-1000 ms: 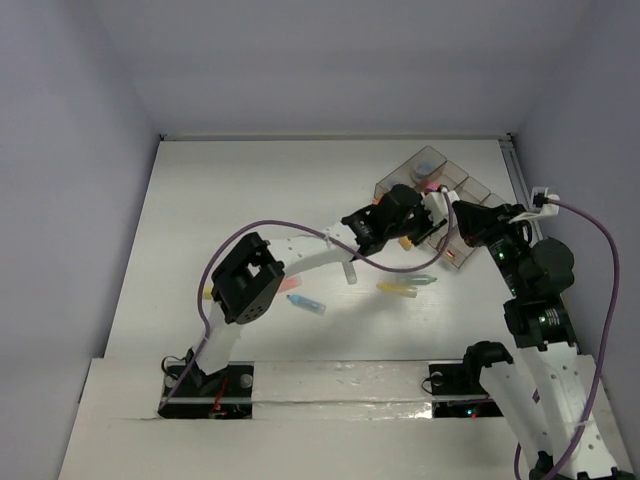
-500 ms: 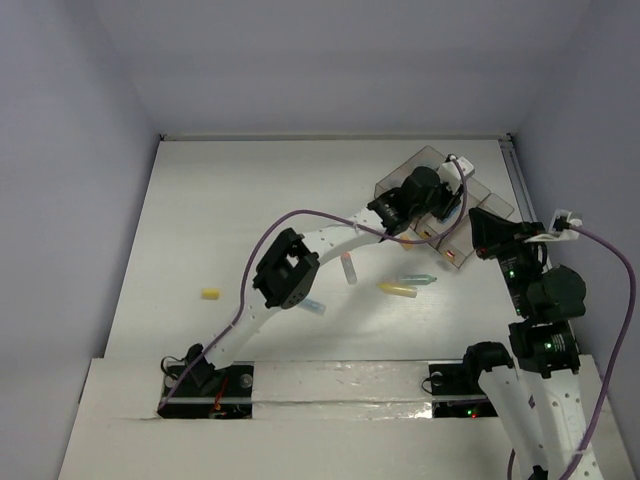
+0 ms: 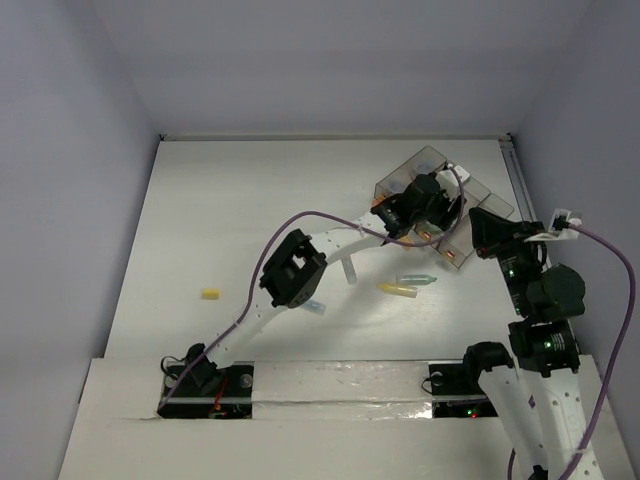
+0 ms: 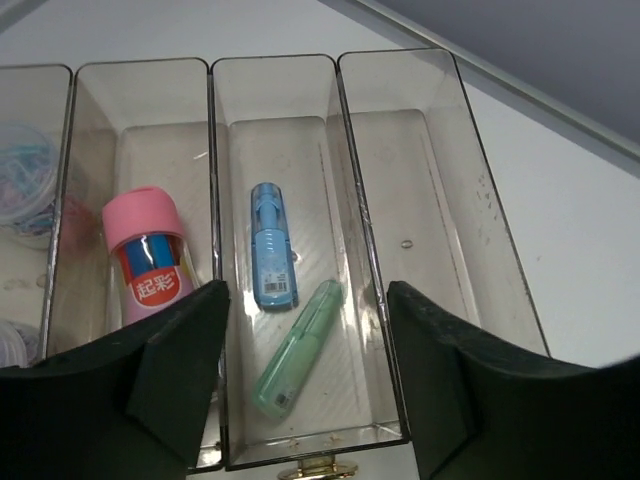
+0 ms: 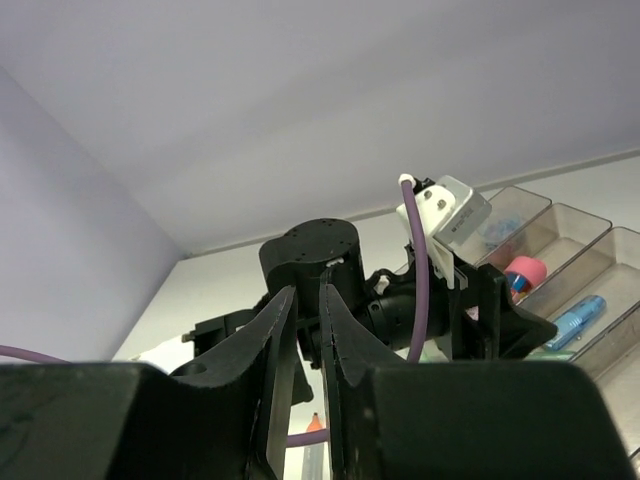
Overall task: Sort the stationery into containers
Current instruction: Place the stationery in the storage box, then pick up the pen from the center of the board.
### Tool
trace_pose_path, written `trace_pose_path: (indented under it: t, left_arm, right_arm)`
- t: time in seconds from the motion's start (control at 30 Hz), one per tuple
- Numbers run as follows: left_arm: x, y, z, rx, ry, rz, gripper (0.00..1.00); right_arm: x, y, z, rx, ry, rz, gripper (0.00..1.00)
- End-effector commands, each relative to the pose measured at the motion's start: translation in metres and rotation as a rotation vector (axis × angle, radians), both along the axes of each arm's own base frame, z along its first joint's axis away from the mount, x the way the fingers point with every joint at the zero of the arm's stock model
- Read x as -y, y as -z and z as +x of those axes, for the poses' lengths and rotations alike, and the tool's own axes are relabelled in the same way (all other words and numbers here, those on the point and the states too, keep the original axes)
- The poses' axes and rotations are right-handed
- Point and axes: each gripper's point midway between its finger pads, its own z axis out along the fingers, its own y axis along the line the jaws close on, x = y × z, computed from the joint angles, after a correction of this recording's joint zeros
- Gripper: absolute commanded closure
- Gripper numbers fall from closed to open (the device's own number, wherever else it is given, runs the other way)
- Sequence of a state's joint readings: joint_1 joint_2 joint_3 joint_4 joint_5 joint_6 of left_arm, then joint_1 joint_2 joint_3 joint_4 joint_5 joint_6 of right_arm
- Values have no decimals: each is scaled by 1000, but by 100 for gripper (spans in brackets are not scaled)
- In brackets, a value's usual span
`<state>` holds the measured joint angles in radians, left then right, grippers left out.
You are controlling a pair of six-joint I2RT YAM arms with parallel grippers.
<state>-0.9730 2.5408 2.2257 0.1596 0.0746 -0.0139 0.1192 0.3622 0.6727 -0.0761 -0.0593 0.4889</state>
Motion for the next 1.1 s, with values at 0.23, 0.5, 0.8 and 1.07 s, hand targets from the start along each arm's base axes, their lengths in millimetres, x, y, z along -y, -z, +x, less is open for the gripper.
trace_pose_path:
  t: [0.23, 0.5, 0.8, 1.07]
  left_arm:
    - [-35, -155, 8, 80, 0, -295, 25]
    - [-166, -234, -4, 64, -163, -531, 24]
    - [-313, -189, -58, 14, -474, -546, 18]
    - [-365, -137, -102, -86, -562, -498, 16]
  right_arm:
    - [-14, -7, 7, 6, -76, -49, 78]
    - [-39, 11, 19, -73, -210, -74, 79]
    - [-65, 23, 28, -124, -371, -63, 79]
    - [-88, 58, 55, -274, -422, -75, 76]
